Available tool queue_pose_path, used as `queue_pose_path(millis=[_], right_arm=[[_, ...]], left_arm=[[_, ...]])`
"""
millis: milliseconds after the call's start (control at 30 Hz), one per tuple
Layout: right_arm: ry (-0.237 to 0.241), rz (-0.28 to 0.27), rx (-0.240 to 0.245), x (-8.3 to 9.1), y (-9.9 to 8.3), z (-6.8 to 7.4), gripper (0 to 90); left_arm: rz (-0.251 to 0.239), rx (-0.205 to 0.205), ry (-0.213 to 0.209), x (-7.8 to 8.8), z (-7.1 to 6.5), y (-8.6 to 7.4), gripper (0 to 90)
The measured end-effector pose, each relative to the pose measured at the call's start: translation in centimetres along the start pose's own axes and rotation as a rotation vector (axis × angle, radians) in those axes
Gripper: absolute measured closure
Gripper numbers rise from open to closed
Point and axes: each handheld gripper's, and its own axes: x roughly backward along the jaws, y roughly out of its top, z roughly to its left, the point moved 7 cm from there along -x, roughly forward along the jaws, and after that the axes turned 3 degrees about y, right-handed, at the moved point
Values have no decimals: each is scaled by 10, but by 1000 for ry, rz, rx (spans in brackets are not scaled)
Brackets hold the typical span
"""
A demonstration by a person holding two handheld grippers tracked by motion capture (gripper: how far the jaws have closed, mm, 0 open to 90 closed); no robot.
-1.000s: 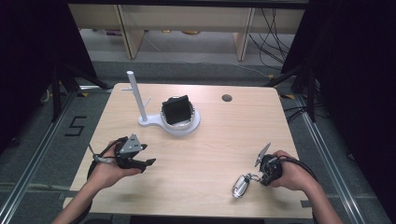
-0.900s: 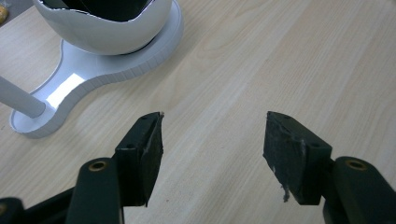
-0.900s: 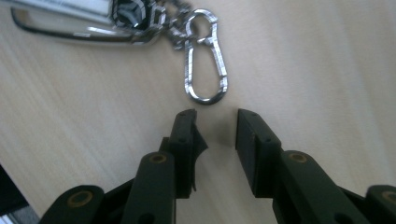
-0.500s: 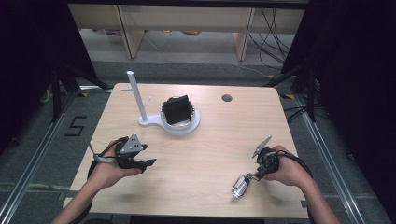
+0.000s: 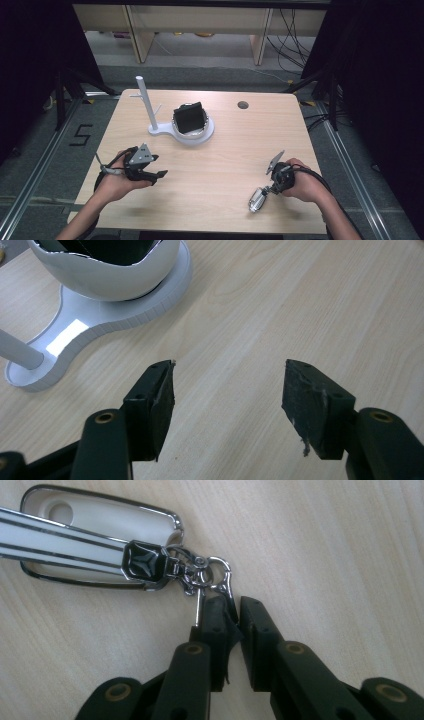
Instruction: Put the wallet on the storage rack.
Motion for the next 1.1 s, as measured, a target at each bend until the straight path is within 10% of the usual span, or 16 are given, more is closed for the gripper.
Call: queue_pose_path(millis=[333, 633, 1100], right_arm=[[40, 32, -34, 0, 2, -3, 861], [22, 56, -55, 0, 3, -4, 699], [3, 220, -69, -1, 7, -3, 861]], left_arm=[[-5, -1, -11, -4, -5, 3, 372], [-1, -11, -6, -3, -2, 2, 372], [-9, -5, -12, -4, -4, 5, 373]])
